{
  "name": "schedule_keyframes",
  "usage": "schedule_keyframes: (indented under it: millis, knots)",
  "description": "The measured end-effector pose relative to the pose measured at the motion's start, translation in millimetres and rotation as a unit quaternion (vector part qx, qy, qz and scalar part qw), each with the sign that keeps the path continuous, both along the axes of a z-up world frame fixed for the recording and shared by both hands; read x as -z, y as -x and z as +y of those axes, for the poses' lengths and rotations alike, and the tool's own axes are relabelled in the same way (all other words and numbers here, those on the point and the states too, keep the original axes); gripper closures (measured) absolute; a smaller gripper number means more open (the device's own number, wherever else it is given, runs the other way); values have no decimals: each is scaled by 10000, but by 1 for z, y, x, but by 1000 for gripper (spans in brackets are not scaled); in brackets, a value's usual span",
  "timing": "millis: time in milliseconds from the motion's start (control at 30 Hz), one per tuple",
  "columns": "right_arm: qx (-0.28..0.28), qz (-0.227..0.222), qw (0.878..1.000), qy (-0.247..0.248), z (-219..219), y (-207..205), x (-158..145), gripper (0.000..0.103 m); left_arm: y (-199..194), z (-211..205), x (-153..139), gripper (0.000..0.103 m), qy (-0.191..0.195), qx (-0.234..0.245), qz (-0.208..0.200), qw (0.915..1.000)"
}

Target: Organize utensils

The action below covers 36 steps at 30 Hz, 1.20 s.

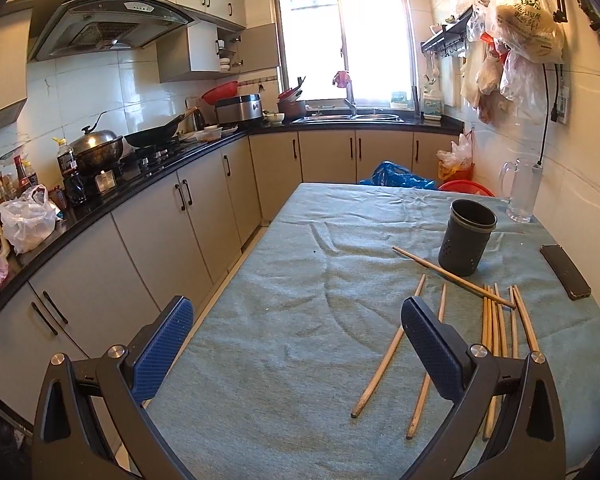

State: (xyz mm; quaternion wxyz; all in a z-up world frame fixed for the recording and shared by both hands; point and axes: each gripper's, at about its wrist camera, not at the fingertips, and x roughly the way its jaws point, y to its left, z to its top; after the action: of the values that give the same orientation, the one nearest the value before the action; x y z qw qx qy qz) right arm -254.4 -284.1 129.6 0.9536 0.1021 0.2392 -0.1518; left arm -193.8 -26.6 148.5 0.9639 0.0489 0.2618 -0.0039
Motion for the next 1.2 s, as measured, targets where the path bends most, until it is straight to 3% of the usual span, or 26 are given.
schedule_keyframes:
  millis: [900, 1200]
  knots:
    - [159, 221, 9987, 419, 4, -8, 6, 4, 4, -16, 3, 0, 40, 194, -266, 9995]
    - [198, 409, 9981, 411, -1, -13, 17, 4, -1, -15, 7, 0, 307, 208, -189, 9991]
